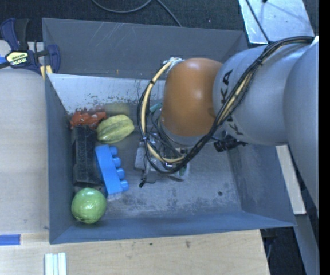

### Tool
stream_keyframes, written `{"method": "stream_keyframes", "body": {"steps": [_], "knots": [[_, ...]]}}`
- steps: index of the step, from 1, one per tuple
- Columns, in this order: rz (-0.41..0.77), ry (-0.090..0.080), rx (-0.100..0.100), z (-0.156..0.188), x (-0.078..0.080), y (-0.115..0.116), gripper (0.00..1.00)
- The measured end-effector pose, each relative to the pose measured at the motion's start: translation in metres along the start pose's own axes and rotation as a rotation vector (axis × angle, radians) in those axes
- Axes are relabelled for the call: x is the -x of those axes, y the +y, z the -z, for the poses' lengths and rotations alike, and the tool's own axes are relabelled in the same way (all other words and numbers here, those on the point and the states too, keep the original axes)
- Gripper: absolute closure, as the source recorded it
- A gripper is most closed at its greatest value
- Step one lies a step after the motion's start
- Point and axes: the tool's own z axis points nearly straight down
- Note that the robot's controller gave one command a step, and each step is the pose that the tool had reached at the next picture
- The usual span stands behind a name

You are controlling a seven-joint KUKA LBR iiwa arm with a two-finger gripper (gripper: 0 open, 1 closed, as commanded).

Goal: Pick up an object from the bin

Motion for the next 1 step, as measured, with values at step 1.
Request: {"method": "stream_keyframes", "body": {"steps": [1], "knots": [[-0.007,-0.036,0.01,0.0005,0.0148,-0.007,1.0]]}}
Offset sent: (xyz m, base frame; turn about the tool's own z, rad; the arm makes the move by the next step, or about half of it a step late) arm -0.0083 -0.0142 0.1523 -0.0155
